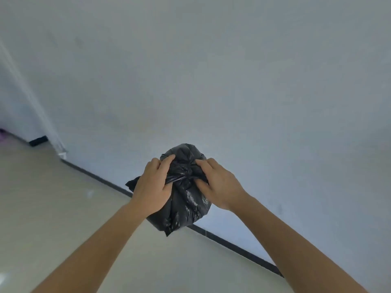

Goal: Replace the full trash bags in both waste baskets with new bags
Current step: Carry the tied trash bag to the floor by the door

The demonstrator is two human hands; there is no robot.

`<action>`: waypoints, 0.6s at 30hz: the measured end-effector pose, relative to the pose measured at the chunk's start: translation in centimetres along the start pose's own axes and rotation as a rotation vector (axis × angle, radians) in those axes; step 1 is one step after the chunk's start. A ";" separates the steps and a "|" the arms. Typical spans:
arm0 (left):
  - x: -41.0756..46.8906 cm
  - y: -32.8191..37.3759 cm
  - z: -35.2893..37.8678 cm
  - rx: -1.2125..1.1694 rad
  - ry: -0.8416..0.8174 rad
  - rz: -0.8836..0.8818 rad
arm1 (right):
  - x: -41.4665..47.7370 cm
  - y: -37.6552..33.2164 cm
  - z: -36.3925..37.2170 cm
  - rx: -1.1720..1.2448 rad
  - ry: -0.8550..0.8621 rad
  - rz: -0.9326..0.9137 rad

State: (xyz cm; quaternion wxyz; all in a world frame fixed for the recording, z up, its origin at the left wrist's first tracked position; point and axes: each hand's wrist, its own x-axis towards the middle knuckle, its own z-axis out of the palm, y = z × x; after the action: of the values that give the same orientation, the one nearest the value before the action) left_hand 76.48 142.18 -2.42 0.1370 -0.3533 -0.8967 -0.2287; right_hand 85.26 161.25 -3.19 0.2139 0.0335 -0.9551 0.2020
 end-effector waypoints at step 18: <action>-19.5 -41.4 -22.8 0.283 0.299 -0.710 | 26.9 -40.2 32.4 0.328 -0.325 -0.741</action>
State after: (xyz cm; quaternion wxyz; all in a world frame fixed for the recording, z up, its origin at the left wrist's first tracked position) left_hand 63.53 92.77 -3.79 0.2254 0.0374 -0.9558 -0.1849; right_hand 54.17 112.05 -3.69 0.1109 0.4388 -0.8551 0.2530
